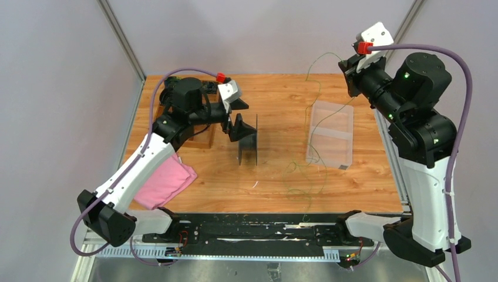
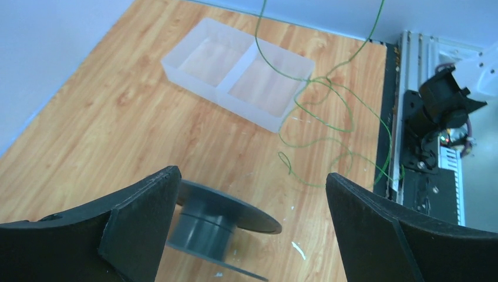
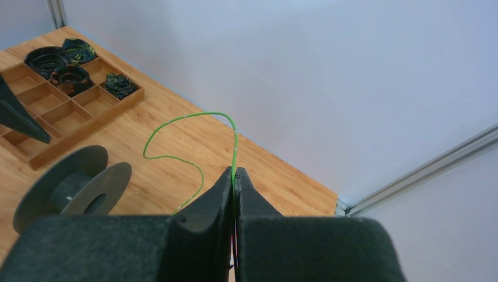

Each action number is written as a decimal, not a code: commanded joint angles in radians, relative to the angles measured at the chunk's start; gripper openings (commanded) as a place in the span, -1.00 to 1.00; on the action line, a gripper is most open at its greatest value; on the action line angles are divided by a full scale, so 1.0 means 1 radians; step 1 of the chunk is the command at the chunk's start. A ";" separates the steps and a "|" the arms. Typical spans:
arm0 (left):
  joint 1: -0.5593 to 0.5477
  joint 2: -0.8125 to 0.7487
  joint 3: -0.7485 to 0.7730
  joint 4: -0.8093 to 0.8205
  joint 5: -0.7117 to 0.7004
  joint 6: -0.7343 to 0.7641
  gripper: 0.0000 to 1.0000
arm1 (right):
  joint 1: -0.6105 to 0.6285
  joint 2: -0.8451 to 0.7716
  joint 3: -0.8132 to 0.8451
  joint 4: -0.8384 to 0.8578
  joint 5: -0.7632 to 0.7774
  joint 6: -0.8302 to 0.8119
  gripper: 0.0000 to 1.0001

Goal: Wrap the cables
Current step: Adjust the cable at the center of the board.

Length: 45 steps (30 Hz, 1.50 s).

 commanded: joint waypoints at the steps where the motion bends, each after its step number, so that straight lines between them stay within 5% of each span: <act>1: -0.058 0.027 0.014 -0.027 0.007 0.059 0.97 | 0.012 -0.020 0.083 -0.058 -0.023 0.057 -0.99; 16: -0.121 0.125 0.017 0.264 0.064 -0.114 0.96 | 0.012 0.056 0.203 -0.128 -0.416 0.159 -0.99; 26: -0.154 0.224 0.051 0.307 0.038 0.018 0.94 | 0.012 0.092 0.198 -0.113 -0.576 0.244 -0.99; 34: -0.154 0.277 0.054 0.400 0.038 -0.059 0.46 | 0.010 0.075 0.167 -0.107 -0.568 0.249 -0.99; 40: -0.152 0.255 0.014 0.422 0.069 -0.081 -0.89 | -0.007 0.034 0.108 -0.097 -0.442 0.249 -0.99; 45: -0.135 0.157 0.056 0.248 0.054 0.006 -0.99 | -0.038 -0.004 0.041 -0.092 -0.162 0.200 -0.99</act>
